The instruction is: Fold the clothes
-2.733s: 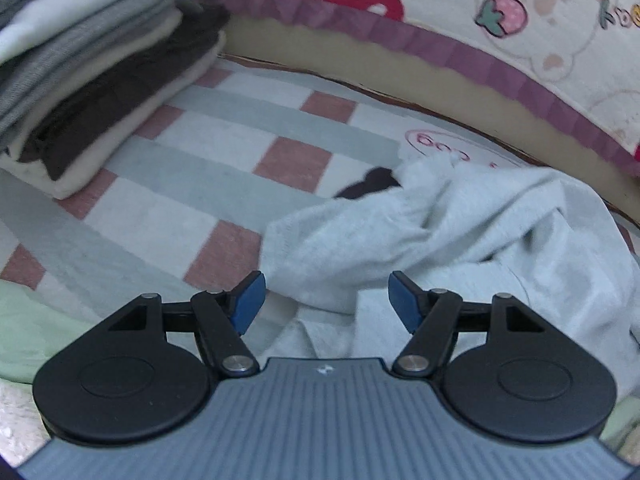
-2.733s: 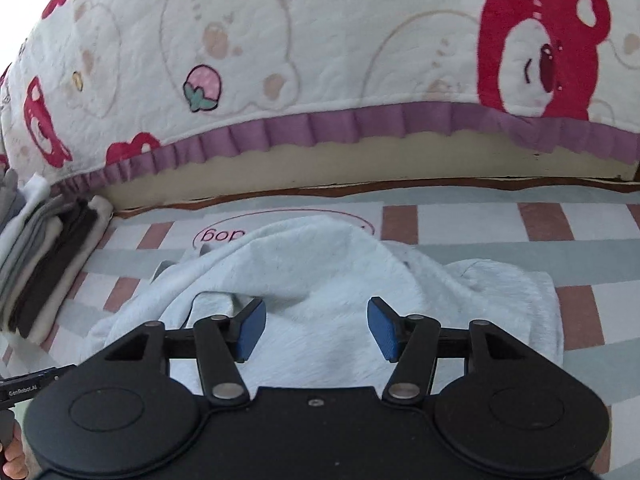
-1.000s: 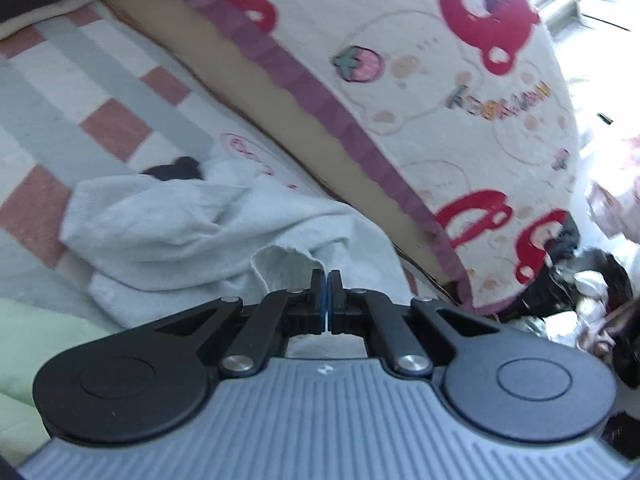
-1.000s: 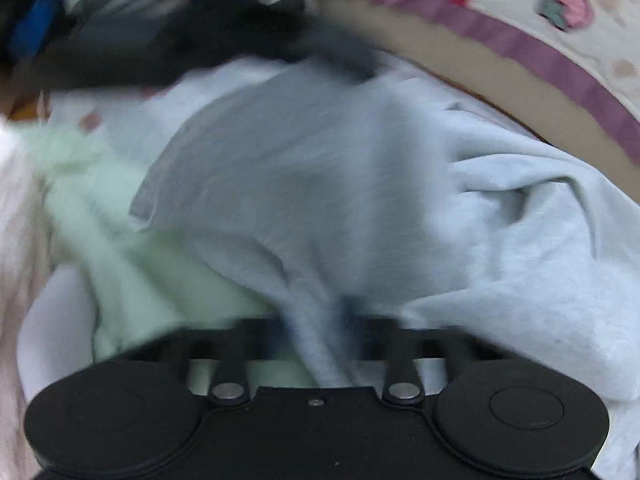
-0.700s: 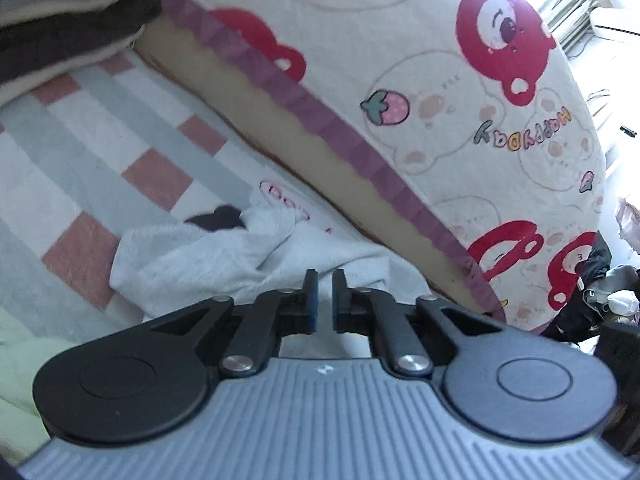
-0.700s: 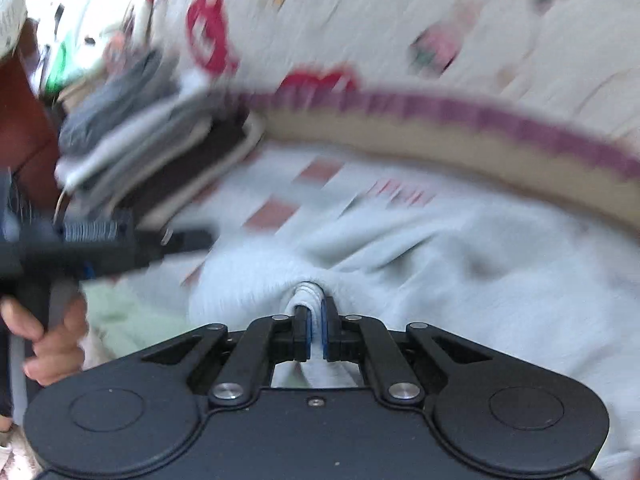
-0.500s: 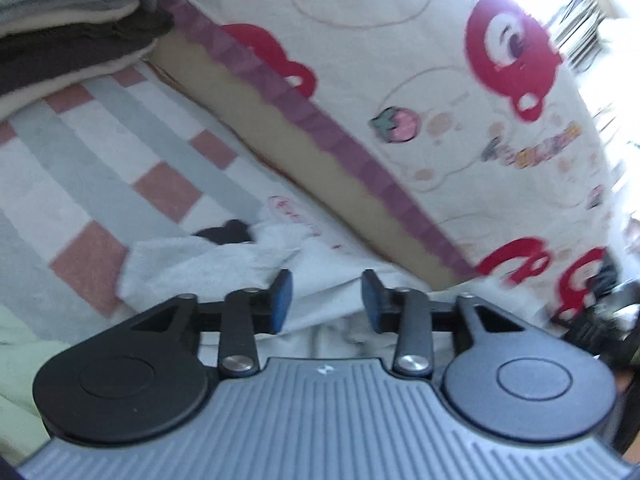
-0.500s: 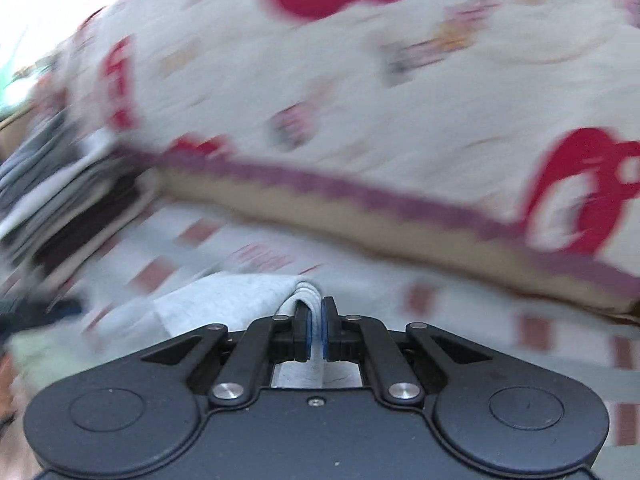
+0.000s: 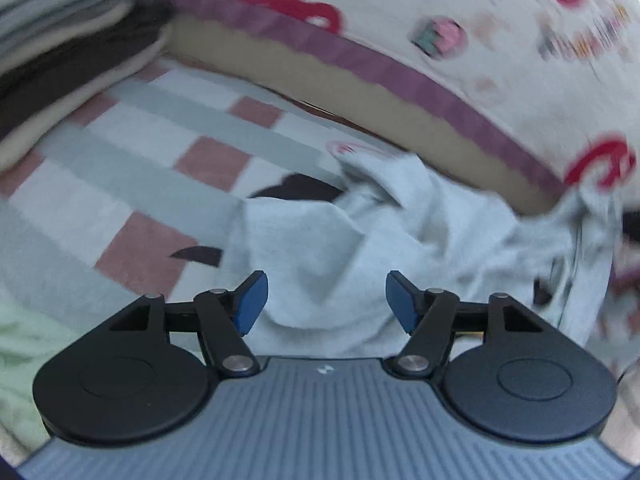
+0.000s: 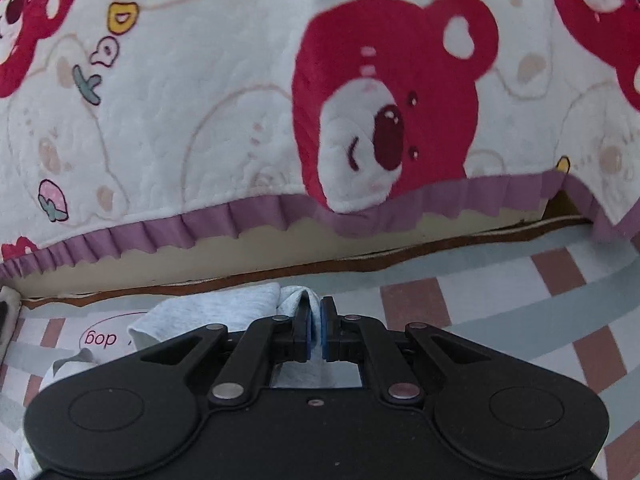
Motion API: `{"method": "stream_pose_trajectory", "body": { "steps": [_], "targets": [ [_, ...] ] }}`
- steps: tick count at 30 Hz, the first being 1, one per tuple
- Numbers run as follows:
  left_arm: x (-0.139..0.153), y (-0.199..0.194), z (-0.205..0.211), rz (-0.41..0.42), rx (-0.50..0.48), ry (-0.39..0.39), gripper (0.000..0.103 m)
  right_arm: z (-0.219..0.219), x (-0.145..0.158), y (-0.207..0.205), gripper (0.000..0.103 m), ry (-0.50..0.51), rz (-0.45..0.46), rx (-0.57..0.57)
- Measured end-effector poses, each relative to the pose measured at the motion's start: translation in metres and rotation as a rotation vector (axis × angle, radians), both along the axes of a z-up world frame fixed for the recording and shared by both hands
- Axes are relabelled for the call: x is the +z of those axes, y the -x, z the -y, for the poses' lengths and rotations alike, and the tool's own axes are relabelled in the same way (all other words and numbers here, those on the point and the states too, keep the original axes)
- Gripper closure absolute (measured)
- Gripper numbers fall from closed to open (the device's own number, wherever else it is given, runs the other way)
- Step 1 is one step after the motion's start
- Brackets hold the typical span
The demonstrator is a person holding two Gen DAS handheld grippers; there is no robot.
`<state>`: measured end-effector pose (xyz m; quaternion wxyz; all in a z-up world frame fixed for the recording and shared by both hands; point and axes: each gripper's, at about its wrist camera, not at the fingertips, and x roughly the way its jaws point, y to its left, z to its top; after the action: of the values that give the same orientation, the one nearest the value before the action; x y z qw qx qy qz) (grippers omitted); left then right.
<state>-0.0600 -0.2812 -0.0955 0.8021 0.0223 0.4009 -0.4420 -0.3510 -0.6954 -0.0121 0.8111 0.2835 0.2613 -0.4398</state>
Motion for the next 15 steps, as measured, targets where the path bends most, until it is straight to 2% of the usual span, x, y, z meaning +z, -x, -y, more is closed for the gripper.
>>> {"method": "stream_pose_trajectory", "body": {
  "steps": [3, 4, 6, 9, 11, 12, 15],
  "targets": [
    [-0.005, 0.017, 0.019, 0.103, -0.074, -0.088, 0.033, -0.001, -0.004, 0.006, 0.097, -0.048, 0.032, -0.026],
    [-0.008, 0.019, 0.026, 0.108, -0.079, -0.120, 0.027, 0.000, -0.006, 0.008, 0.097, -0.068, 0.050, -0.035],
    [-0.015, 0.012, 0.041, 0.061, -0.043, -0.190, 0.024, 0.000, -0.010, 0.012, 0.097, -0.110, 0.082, -0.041],
    [-0.019, 0.001, 0.057, 0.012, -0.060, -0.158, 0.025, -0.004, -0.017, 0.014, 0.096, -0.166, 0.099, -0.028],
    [-0.021, -0.005, 0.066, -0.008, -0.087, -0.142, 0.075, -0.004, -0.023, 0.010, 0.095, -0.185, 0.081, -0.020],
    [-0.022, -0.005, 0.070, 0.008, -0.089, -0.151, 0.099, -0.003, -0.025, 0.007, 0.095, -0.192, 0.079, -0.018],
    [-0.012, 0.001, 0.064, 0.134, -0.070, -0.120, 0.100, 0.002, -0.032, 0.002, 0.092, -0.227, 0.088, -0.016]
  ]
}}
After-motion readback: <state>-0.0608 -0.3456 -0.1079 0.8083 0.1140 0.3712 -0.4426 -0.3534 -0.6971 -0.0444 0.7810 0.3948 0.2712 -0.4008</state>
